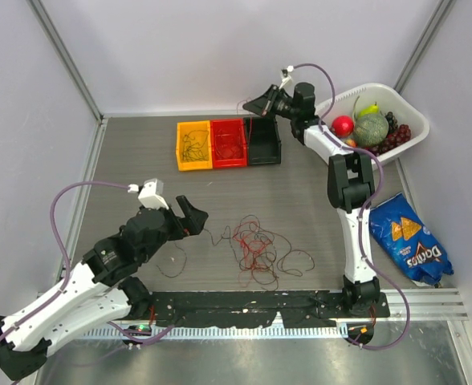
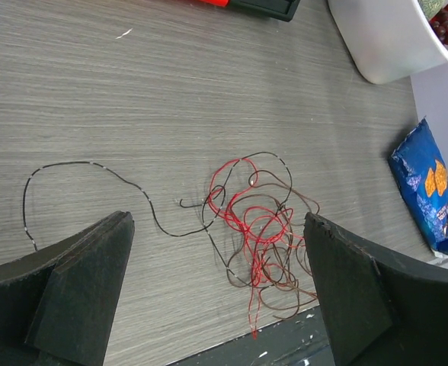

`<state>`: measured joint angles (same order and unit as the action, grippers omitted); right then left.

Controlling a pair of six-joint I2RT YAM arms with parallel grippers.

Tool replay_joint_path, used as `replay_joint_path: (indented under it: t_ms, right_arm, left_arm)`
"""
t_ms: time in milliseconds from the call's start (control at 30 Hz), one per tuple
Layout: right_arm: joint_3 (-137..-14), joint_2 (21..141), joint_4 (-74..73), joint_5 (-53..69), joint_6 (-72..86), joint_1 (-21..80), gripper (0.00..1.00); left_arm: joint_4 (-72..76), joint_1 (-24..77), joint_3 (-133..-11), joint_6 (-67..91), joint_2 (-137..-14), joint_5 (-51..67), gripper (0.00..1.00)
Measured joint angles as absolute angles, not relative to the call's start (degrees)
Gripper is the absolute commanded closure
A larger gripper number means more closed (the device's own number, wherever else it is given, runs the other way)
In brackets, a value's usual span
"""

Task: Untangle the cables

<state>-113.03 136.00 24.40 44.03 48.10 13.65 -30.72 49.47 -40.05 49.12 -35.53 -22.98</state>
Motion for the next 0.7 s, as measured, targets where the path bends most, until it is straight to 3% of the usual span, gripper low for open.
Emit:
replay_joint_path:
  t_ms: [267, 700]
  right_arm:
    - [-114.28, 136.59, 12.27, 35.68, 34.06, 20.1, 0.99]
    - [-105.78, 133.53, 1.63, 7.7, 18.28, 29.08, 0.99]
  left_arm:
    - [-29.89, 49.47, -40.05, 49.3, -35.7, -22.68, 0.03]
    - [-29.52, 49.47, -38.98, 51.18, -31.7, -22.26, 0.03]
